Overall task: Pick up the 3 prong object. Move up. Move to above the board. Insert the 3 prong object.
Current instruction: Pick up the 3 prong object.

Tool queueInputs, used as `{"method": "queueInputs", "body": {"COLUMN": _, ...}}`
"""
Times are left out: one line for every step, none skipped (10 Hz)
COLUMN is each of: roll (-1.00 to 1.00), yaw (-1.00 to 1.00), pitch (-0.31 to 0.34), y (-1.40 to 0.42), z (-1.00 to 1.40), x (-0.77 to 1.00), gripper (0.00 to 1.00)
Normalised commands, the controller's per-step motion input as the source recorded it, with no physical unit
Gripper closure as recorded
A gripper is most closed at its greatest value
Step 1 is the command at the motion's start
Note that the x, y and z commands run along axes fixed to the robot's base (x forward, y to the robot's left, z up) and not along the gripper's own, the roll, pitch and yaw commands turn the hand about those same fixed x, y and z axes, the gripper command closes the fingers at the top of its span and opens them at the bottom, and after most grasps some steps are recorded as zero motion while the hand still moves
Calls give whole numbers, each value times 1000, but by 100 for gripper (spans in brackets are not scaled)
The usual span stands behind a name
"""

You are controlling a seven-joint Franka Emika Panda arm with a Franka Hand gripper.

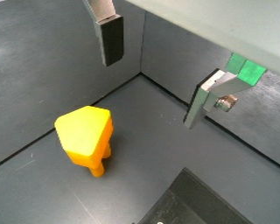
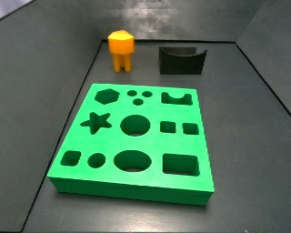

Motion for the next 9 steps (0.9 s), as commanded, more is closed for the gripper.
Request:
{"method": "queueInputs", "body": {"roll": 0, "yaw": 34, "pitch": 0, "y": -134, "z": 0, "x": 51, "gripper": 0}}
{"method": "queueInputs", "body": {"roll": 7, "yaw": -503, "pitch": -134, "y": -191, "z": -300, "x": -466, "gripper": 0}}
{"method": "queueInputs", "body": {"roll": 0, "yaw": -1000, "pitch": -34, "y": 0, "z": -400, "x": 0, "gripper": 0}}
{"method": "queueInputs", "body": {"roll": 0, "yaw": -1000, "pitch": -21, "y": 0, "z": -409, "x": 0, "gripper": 0}}
{"method": "queueInputs", "body": {"roll": 0, "yaw": -1000, "pitch": -17, "y": 0, "z": -409, "x": 0, "gripper": 0}}
{"method": "queueInputs", "body": {"roll": 0, "yaw": -1000, "pitch": -16, "y": 0, "z": -411, "x": 0, "gripper": 0}}
{"method": "queueInputs", "body": {"roll": 0, "yaw": -1000, "pitch": -16, "y": 0, "z": -411, "x": 0, "gripper": 0}}
{"method": "queueInputs", "body": {"roll": 0, "yaw": -1000, "pitch": -19, "y": 0, "z": -411, "x": 0, "gripper": 0}}
{"method": "queueInputs", "body": {"roll": 0, "yaw": -1000, "pitch": -11, "y": 0, "z": -411, "x": 0, "gripper": 0}}
